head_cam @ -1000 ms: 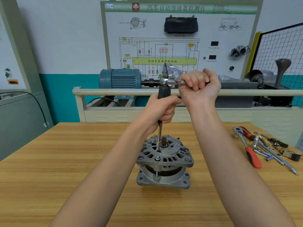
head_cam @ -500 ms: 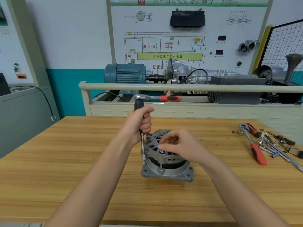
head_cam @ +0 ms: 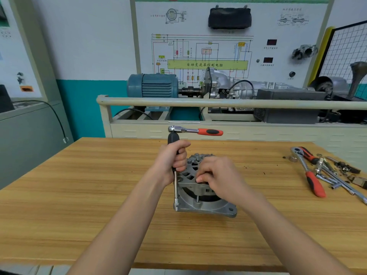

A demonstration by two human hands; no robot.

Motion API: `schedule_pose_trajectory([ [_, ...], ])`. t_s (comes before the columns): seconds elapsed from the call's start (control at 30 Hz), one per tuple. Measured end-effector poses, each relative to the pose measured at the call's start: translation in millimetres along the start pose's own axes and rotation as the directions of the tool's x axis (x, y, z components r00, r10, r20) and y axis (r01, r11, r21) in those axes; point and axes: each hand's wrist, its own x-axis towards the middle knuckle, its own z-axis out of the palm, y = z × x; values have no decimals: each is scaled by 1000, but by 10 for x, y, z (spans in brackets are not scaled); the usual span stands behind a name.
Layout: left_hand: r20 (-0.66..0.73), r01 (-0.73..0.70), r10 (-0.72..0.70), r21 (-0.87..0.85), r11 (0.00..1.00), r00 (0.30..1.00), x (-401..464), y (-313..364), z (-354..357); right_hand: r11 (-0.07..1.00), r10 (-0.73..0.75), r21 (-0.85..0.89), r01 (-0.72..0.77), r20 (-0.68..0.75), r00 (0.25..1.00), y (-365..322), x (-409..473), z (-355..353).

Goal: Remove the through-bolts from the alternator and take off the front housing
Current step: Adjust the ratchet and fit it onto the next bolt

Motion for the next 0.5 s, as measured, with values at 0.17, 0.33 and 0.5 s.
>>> schedule_pose_trajectory([
  [0.17,-16,-17,18,50,999,1000,-2,-27,13,998,-37,-51,34,-53,998,0,-50,49],
  [0.33,-26,-18,20,67,998,999,8,-33,7,996,-41,-80,34,-82,996,-1,-52,98],
  [0.5,-39,11,-9,55,998,999,7,-46,0,993,-99,-64,98,-3,995,42,-8,50],
])
